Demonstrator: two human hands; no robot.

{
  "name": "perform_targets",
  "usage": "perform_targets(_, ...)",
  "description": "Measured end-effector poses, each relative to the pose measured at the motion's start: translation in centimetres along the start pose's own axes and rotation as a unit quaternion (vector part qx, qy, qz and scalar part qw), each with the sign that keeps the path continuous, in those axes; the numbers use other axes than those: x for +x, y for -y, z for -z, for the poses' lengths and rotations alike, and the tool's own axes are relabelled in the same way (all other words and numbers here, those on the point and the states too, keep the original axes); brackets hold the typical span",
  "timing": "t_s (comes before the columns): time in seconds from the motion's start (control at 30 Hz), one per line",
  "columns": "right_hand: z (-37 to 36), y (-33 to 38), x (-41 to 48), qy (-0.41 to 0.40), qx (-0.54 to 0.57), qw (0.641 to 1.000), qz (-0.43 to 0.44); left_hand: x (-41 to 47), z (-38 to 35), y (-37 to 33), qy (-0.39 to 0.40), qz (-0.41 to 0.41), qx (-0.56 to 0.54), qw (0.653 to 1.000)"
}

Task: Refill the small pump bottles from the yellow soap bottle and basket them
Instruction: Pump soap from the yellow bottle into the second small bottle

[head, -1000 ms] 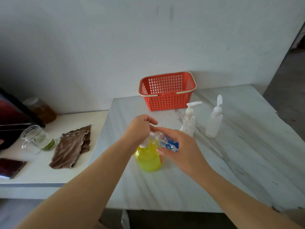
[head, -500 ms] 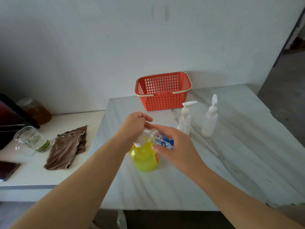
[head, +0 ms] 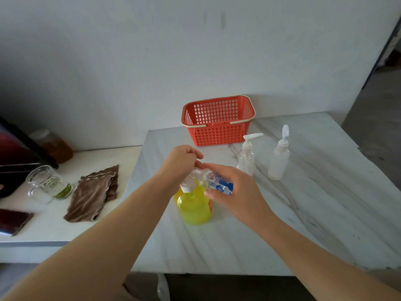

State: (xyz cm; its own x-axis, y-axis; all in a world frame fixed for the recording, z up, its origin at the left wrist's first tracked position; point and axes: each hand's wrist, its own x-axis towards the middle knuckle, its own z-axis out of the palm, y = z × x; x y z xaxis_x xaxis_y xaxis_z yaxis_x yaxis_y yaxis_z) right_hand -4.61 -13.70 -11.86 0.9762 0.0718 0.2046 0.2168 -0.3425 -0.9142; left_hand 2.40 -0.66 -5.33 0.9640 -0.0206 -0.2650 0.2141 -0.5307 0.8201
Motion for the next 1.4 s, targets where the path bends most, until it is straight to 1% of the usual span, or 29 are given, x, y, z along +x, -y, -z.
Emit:
perform_targets(0.1,0.0,0.1,-0.1,-0.003,0.000,1.000,0.001,0.0,0.3,-0.3,0.008,0.006,0.034,0.999)
perform_targets(0.3,0.0,0.0,0.0,-0.005,-0.006,1.000,-0.004,0.3,-0.1,0.0,-0.008,0.014,0.052,0.999)
perform_targets(0.47,0.1,-0.4,-0.2,-0.005,-0.009,1.000,-0.011,0.7,-1.0,0.8,-0.024,0.006,0.041,0.999)
perform_targets(0.67,0.0,-0.2,-0.2,-0.011,-0.012,1.000,-0.009,0.4,-0.7,0.7,-0.003,0.019,0.024,1.000)
perform_targets(0.8,0.2,0.1,-0.1,-0.009,-0.013,1.000,0.003,0.0,-0.3,-0.2,0.016,0.021,-0.006,1.000)
perform_targets(0.87,0.2,0.1,-0.1,-0.011,-0.016,1.000,0.007,0.0,-0.1,-0.3,0.017,0.018,0.000,1.000)
perform_targets(1.0,0.1,0.1,-0.2,-0.012,-0.030,0.999,0.003,0.1,-0.2,0.1,0.012,0.022,0.006,1.000)
perform_targets(1.23,-0.1,-0.4,-0.2,-0.002,-0.031,0.999,-0.009,0.6,-1.0,1.2,-0.022,0.007,0.020,1.000)
perform_targets(1.4,0.1,-0.1,-0.3,-0.003,-0.026,1.000,-0.010,0.3,-0.8,0.8,-0.018,0.011,0.016,1.000)
